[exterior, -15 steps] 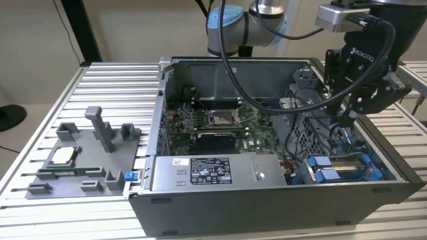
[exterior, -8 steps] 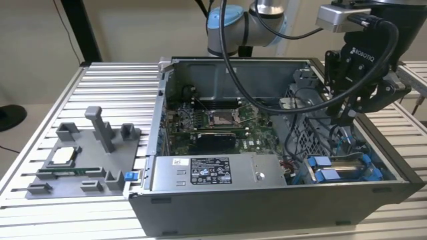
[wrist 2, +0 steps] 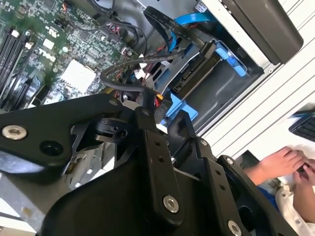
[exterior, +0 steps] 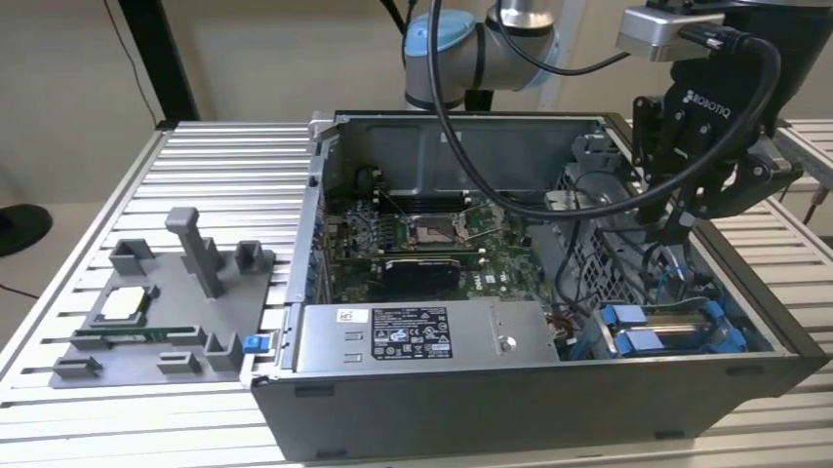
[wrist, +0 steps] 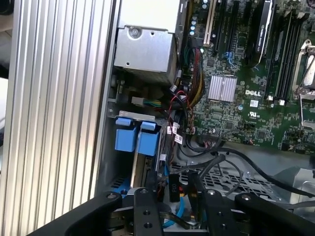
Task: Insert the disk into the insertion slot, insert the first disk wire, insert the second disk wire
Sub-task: 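Insert the first disk wire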
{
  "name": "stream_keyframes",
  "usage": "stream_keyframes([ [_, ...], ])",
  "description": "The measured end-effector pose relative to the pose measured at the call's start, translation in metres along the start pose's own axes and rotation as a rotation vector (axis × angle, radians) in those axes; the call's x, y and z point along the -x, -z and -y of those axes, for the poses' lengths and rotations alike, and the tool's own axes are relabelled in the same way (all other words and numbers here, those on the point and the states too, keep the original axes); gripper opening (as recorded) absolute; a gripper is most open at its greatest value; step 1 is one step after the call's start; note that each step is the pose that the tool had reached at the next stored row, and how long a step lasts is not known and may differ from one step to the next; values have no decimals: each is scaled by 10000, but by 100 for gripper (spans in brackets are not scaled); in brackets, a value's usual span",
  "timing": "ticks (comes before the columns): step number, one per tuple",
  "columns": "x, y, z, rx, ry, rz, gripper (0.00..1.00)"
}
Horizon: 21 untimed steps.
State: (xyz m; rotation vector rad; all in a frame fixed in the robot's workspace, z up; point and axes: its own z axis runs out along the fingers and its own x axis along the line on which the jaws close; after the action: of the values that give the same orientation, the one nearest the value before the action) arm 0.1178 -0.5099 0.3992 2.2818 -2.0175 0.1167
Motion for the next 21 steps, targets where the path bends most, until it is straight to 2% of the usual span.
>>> stream_keyframes([
  [16, 1, 0, -3, -20, 38, 1, 100],
  [17, 1, 0, -3, -20, 38, 1, 0],
  [21, 1, -1, -3, -21, 38, 6, 0],
])
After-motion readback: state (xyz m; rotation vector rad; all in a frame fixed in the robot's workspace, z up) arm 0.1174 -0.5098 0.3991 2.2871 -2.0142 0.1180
